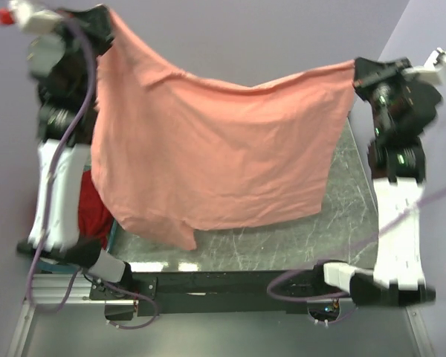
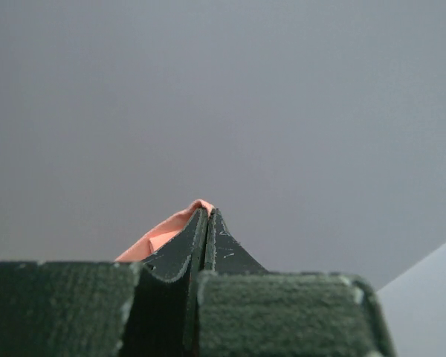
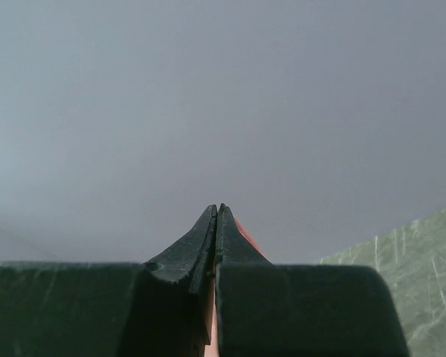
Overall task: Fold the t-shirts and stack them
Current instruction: Flatten the tshirt out
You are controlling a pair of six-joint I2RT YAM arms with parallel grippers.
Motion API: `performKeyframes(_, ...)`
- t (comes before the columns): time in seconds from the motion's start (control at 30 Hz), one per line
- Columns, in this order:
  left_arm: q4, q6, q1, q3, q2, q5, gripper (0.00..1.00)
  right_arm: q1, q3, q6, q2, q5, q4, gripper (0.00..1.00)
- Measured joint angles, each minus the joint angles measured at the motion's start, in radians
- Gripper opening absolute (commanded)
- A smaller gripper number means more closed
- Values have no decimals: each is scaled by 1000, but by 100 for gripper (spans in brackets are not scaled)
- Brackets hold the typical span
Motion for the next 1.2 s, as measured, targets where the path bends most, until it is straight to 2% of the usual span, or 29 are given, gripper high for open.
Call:
performKeyframes(0.13, 35, -4, 43, 182, 283, 74, 1, -1, 117, 5, 227, -18, 40, 0)
performKeyframes(0.2, 33, -9, 65, 291, 409, 115, 1, -2, 225, 4, 344, -26, 26, 0)
performKeyframes(0.27, 54, -17, 83, 339, 478, 151, 1, -5, 346, 5, 445, -34, 10, 0)
performKeyframes(0.33, 78, -32, 103, 334, 491, 182, 1, -11, 453, 9, 510, -42, -3, 0)
performKeyframes(0.43, 134, -35, 129, 318, 460, 208, 1, -22, 509, 14, 513, -50, 3, 0)
performKeyframes(0.53, 176, -34, 143, 270, 377, 224, 1, -37, 410, 20, 423, -52, 60, 0)
performKeyframes(0.7, 253, -41, 147, 15, 128, 250, 1, -53, 76, 43, 203, -60, 141, 0)
performKeyframes(0.83, 328, -80, 147, -340, -92, 271, 1, -60, -232, 69, 79, -80, 196, 0)
performKeyframes(0.93, 341, -135, 147, -649, -235, 272, 1, -63, -420, 89, 55, -105, 196, 0)
performKeyframes(1.2, 135, -273, 147, -1283, -470, 227, 1, -64, -875, 107, 48, -172, 167, 0)
